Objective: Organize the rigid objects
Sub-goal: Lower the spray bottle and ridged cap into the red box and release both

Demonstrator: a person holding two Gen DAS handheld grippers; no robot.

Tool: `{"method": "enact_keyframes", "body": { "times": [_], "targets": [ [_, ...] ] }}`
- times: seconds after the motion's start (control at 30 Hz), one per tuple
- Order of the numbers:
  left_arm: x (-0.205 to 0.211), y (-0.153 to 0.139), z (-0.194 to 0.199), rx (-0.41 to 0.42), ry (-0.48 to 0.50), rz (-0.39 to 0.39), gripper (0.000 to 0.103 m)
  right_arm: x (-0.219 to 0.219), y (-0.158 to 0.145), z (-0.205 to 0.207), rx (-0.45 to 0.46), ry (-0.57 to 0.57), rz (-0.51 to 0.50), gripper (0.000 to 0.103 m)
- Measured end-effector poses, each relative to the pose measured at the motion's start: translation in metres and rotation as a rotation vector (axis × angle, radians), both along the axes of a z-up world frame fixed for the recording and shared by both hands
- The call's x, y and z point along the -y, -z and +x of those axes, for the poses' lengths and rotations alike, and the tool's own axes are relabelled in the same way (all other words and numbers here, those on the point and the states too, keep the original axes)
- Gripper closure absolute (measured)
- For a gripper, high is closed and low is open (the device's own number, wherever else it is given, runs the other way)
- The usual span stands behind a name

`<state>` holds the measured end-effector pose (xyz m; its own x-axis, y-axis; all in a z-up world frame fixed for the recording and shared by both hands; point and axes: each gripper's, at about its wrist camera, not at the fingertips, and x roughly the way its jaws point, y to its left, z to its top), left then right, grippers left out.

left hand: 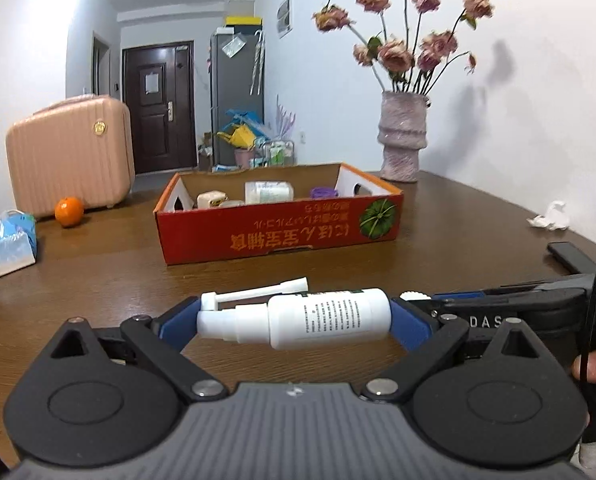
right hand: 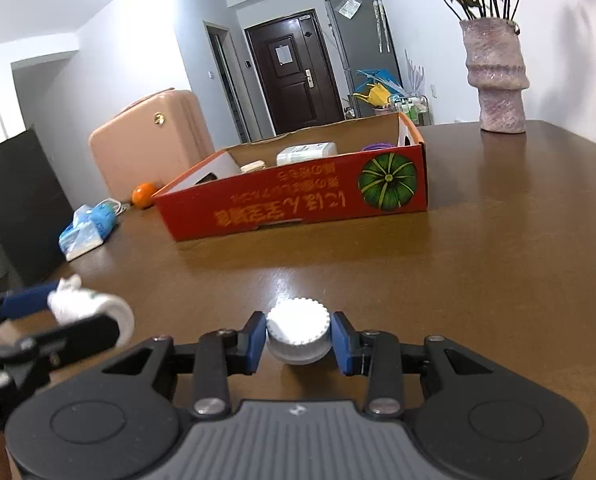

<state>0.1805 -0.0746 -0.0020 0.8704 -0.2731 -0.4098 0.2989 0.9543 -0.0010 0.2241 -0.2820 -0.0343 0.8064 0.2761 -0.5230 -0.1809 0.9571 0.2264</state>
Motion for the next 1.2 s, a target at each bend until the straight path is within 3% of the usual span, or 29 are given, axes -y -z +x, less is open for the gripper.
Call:
{"method": "enact_keyframes", "body": {
  "times": [0.2,0.37,0.53,0.67,0.83,1.0,1.07,1.1,1.2],
  "targets": [
    [0.002,-0.007,0.009,-0.023,0.007,-0.022,0.004,0.006,-0.015,-0.018,0.037,0.030,-0.016,0.068],
    [0.013,-0.025,0.056,-0.036,0.027,-0.045,0.004,0.014,-0.027,0.001,0.062,0.036,-0.038,0.068],
    [0.037,-0.052,0.147,-0.043,0.056,-0.050,0.004,0.020,-0.053,0.053,0.130,0.019,-0.093,0.068],
    [0.062,-0.058,0.222,-0.077,0.103,-0.049,0.004,0.024,-0.064,0.116,0.134,-0.008,-0.126,0.068],
    [0.095,-0.053,0.309,-0.146,0.115,-0.049,0.004,0.027,-0.054,0.195,0.084,-0.024,-0.144,0.068],
    [0.111,-0.031,0.359,-0.196,0.109,-0.032,0.003,0.028,-0.037,0.250,0.035,-0.030,-0.129,0.068],
    [0.108,-0.021,0.373,-0.225,0.100,-0.049,0.002,0.027,-0.031,0.260,0.035,-0.016,-0.137,0.053],
    [0.105,-0.018,0.375,-0.228,0.099,-0.059,0.002,0.026,-0.028,0.262,0.042,-0.008,-0.140,0.039],
    [0.099,-0.011,0.377,-0.236,0.100,-0.073,0.001,0.026,-0.024,0.261,0.053,-0.008,-0.149,0.036]
  ]
}}
